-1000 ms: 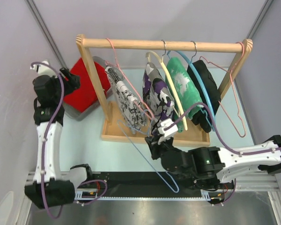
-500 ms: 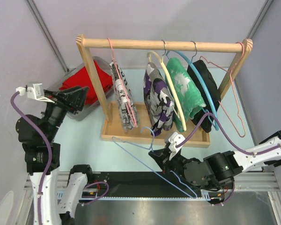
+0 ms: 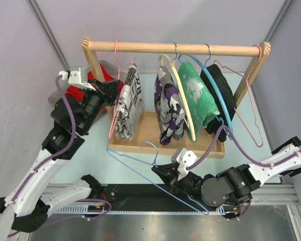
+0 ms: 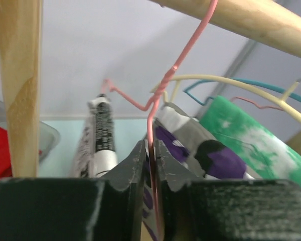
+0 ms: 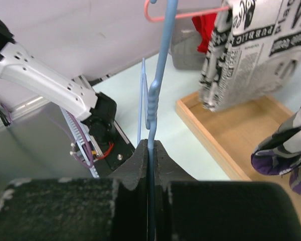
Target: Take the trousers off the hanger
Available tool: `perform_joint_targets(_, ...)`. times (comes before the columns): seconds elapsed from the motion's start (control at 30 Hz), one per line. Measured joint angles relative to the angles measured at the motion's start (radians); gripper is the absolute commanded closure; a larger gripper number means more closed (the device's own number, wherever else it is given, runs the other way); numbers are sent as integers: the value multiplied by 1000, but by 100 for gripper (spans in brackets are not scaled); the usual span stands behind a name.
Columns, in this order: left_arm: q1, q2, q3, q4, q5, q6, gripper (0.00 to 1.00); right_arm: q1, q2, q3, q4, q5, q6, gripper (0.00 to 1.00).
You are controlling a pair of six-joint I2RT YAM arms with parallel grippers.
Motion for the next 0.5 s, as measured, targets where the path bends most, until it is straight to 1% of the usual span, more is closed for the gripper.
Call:
perform_joint_targets(0.03, -32, 8, 6, 2, -32, 12, 88, 5, 3, 11, 10, 3, -15, 100)
perform_joint_targets(0.07, -62, 21, 14, 11, -95, 39, 88, 8, 5, 20, 18, 7, -29, 100)
perform_joint_targets(0.2, -109, 58, 24, 42, -219, 108, 89, 10, 6, 37, 45, 28, -69, 100)
perform_joint_targets(0.33, -120, 133, 80, 43, -257, 148, 86, 12, 7, 53, 59, 60, -95, 100)
perform_joint_targets(0.37, -120, 146, 93, 41, -260, 155, 82, 12, 8, 60, 62, 73, -100, 100)
perform_joint_targets(0.47, -120, 185, 127, 49, -271, 165, 76, 13, 29, 125, 53, 121, -122, 100)
perform_joint_targets(0.5, -120, 190, 128, 55, -274, 166, 76, 14, 39, 158, 47, 138, -127, 100)
